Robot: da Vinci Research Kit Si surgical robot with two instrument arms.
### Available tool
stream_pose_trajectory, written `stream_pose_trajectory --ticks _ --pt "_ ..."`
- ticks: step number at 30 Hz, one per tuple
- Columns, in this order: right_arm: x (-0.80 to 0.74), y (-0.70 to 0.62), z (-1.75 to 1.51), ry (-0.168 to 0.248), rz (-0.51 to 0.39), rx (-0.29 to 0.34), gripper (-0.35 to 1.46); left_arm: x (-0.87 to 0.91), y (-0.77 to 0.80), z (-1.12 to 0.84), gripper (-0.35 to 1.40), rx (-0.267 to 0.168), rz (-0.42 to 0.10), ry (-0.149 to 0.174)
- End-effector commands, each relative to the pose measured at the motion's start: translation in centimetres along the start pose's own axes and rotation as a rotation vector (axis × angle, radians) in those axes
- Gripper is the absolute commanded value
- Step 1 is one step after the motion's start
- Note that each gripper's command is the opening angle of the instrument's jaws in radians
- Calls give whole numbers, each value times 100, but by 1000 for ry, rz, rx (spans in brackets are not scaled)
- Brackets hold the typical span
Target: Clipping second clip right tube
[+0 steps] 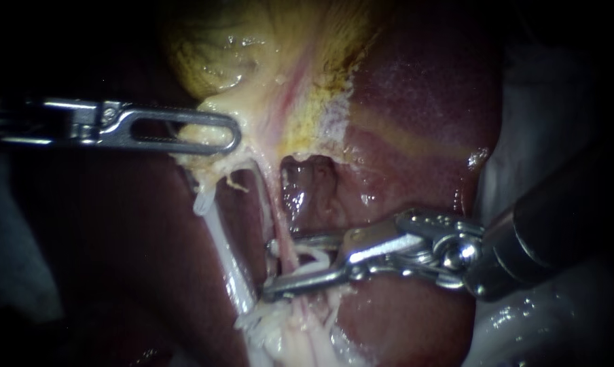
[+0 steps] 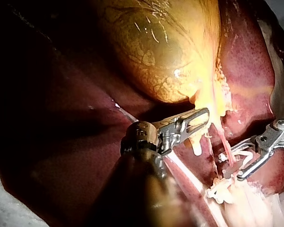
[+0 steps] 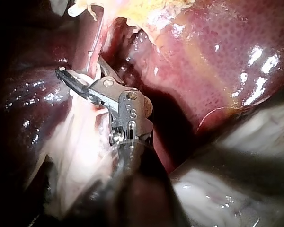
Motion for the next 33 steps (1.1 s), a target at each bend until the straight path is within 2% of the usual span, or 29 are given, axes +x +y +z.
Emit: stream_pose_trajectory --ticks 1,9,21,25,26,27,28,29,33 --pt "-1 0 1 5 4 5 48 0 0 0 -35 0 0 0" --pt "-1 -1 6 25 11 24 46 0 0 2 -35 -1 0 -1" --pt "-9 -1 11 12 13 42 38 0 -1 3 -35 -2 0 -1" --pt "-12 -2 9 10 12 44 20 0 -1 3 -35 -2 0 -1" --pt "-12 -3 7 10 12 45 9 1 -1 3 -35 -2 0 -1" --pt "-12 -3 5 8 13 49 -14 1 -1 3 -35 -2 0 -1" --pt "-11 -4 1 14 13 40 -28 1 -1 3 -35 -2 0 -1" --pt "-10 -5 -2 16 14 36 -35 1 -1 3 -35 -2 0 -1" --pt "-7 -5 -13 25 59 25 -35 0 -1 3 -35 -2 0 -2"
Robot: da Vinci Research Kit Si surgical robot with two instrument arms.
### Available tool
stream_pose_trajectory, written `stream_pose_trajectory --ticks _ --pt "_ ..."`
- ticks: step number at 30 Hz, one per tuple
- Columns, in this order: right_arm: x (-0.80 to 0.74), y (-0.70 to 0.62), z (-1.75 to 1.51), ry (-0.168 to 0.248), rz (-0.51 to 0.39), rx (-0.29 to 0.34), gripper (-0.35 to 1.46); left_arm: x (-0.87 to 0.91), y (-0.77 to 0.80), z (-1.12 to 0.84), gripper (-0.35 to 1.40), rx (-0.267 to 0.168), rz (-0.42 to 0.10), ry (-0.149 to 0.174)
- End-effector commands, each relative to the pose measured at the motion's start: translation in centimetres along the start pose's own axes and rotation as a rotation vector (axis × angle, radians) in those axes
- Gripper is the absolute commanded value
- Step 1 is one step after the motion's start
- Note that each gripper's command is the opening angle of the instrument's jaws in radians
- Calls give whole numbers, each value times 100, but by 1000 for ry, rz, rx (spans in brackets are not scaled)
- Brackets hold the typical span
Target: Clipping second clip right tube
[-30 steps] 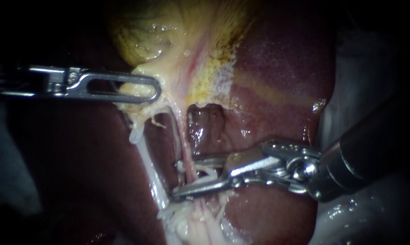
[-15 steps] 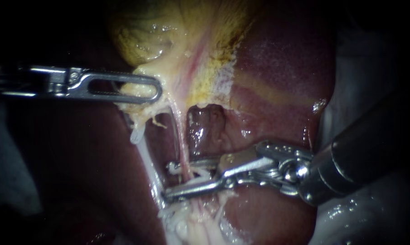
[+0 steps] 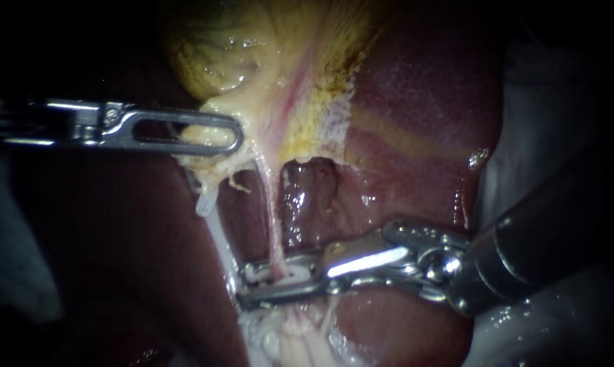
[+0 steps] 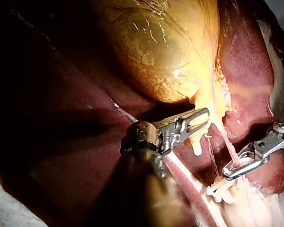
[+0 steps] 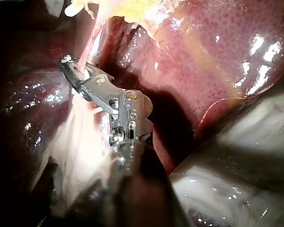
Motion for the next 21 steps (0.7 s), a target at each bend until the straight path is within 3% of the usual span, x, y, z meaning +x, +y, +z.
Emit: stream_pose_trajectory --ticks 1,12,21 --pt "0 0 0 -1 0 4 -35 0 0 0 -35 0 0 0" --pt "-16 1 6 -17 8 23 -35 0 0 0 -35 0 0 0" --pt "-16 2 6 -19 8 26 -35 0 0 0 -35 0 0 0"
